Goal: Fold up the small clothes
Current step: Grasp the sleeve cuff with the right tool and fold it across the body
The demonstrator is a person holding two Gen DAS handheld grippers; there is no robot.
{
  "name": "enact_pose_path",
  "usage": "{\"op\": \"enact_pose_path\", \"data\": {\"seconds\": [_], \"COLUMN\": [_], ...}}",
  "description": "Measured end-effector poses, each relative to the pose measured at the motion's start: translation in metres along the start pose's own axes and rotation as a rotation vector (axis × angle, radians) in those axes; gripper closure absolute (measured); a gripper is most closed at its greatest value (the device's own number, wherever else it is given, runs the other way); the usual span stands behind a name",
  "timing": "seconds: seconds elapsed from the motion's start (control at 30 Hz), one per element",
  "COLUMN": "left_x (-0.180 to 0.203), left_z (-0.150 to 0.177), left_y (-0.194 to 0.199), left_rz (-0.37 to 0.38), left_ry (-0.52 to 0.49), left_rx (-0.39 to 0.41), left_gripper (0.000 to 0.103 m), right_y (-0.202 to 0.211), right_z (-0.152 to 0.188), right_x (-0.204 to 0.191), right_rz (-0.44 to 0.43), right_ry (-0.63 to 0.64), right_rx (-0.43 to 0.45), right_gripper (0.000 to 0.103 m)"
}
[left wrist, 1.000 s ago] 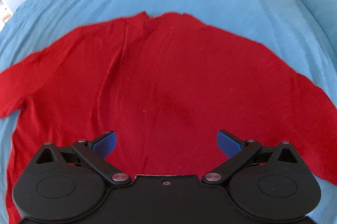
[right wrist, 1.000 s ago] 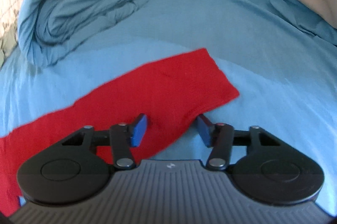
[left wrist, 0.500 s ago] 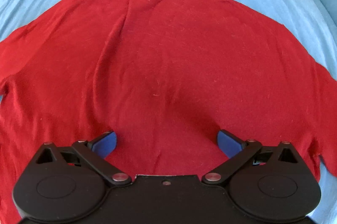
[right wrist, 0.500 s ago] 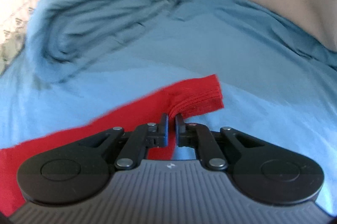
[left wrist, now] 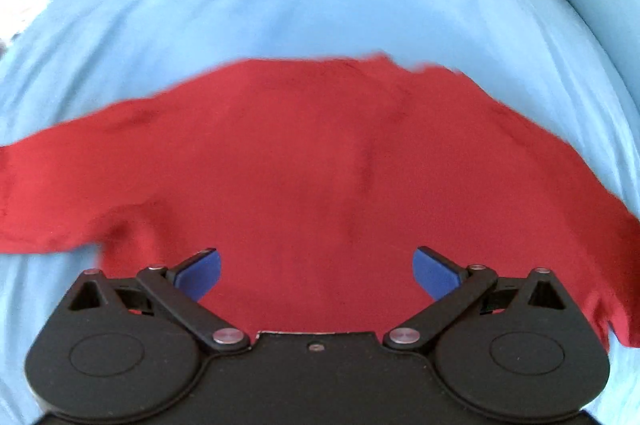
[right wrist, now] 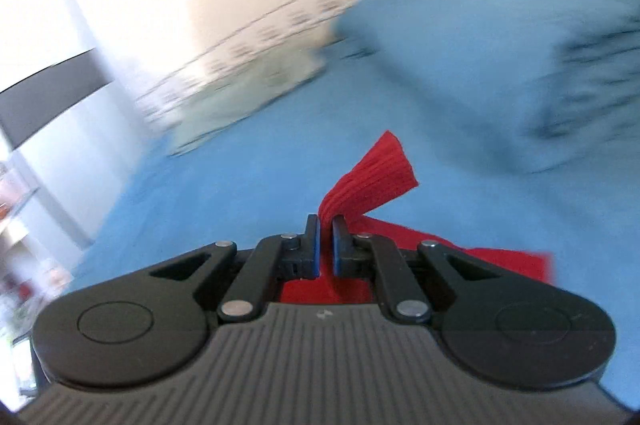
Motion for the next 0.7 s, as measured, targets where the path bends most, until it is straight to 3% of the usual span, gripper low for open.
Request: {"op": "enact_pose_path", "data": {"seconds": [0.1, 0.27, 0.47, 0.7], "left_x": [-0.046, -0.111, -0.144, -0.149], "left_z": [-0.002, -0.001, 0.005, 0.002], "left_y": [0.01, 0.019, 0.012, -0.015], "left_rz": [-0.011, -0.035, -0.033, 0.105], "left_ry": [0.057, 0.11, 0.141, 0.174], "left_rx": [0.011, 0.045, 0.049, 0.002], "left_gripper": [0.0, 0.0, 0.0, 0.0], "right_y": [-0.039, -0.085, -0.108, -0.115], "right_z": [0.038, 0.124, 0.202, 0.243], "right_x": [-0.065, -0.129, -0.158, -0.173], "right_rz": [-0.104, -0.164, -0.12, -0.1], "right_ry": [0.061, 0.167, 0.361, 0.577], "right_rx": [-0.081, -0.237, -0.328, -0.36], "right_gripper": [0.082, 0.082, 0.082, 0.082]}}
Point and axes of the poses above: each gripper's, at about its wrist camera, not at the fingertips, and y roughly against the way its jaws point, x to its right, z to its underside, the point moved 7 cm from there along -y, roughly the way its jaws point, and after that the axes turned 7 degrees about -z, right-handed, at the moved point
